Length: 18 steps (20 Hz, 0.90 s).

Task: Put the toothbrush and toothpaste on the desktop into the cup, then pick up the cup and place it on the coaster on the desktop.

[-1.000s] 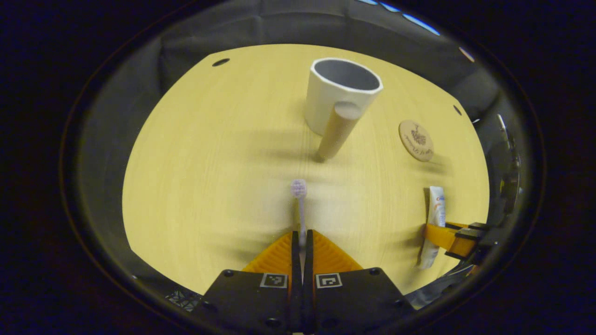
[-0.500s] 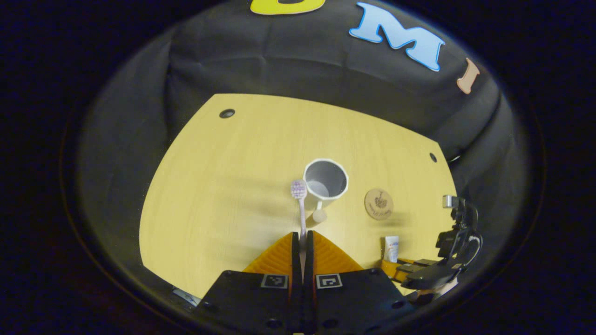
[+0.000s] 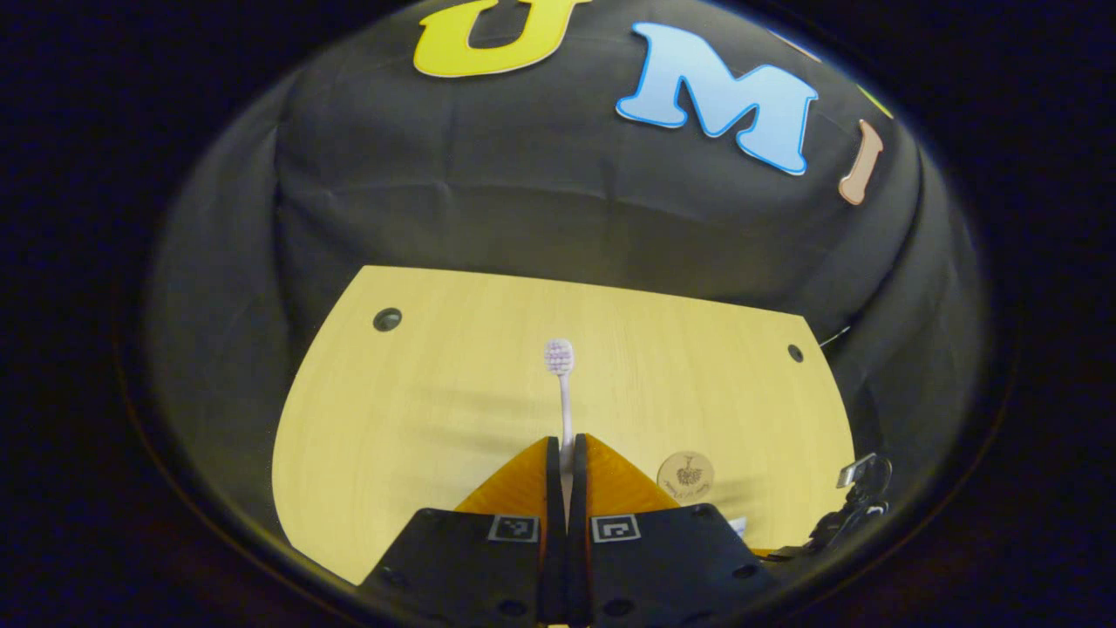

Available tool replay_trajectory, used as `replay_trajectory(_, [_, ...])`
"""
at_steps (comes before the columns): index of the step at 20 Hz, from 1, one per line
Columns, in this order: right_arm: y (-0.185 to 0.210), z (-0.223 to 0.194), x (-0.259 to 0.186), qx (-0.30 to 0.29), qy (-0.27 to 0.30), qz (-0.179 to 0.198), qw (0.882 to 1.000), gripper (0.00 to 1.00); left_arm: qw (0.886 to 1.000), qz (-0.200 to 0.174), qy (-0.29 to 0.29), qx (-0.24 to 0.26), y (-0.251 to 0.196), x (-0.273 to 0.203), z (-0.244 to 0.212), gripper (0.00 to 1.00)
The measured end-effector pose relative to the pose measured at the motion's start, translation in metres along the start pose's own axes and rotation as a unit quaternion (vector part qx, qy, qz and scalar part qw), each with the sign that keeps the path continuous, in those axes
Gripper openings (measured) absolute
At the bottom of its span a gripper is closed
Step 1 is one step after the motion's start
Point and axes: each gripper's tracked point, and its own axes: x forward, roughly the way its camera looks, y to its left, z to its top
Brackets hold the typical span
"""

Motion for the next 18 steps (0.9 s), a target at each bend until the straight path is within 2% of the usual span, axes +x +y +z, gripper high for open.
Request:
replay_trajectory(4, [-0.009, 0.002, -0.008, 0.019, -0.008, -0.002, 1.0, 0.22, 0.999, -0.001, -0.014, 0.034, -0.013, 0.03, 0.018, 0.08])
replay_trajectory(8, [-0.022, 0.005, -0.022, 0.044, -0.019, -0.004, 0.999, 0.22, 0.999, -0.002, -0.018, 0.043, -0.02, 0.054, 0.022, 0.08])
replay_trajectory(14, [-0.046, 0.009, -0.038, 0.079, -0.032, -0.012, 0.996, 0.22, 0.997, 0.005, -0.027, 0.072, -0.019, 0.081, 0.01, 0.08])
replay_trajectory(18, [-0.059, 0.011, -0.044, 0.092, -0.036, -0.018, 0.995, 0.22, 0.998, 0.004, -0.013, 0.068, -0.022, 0.095, -0.008, 0.11])
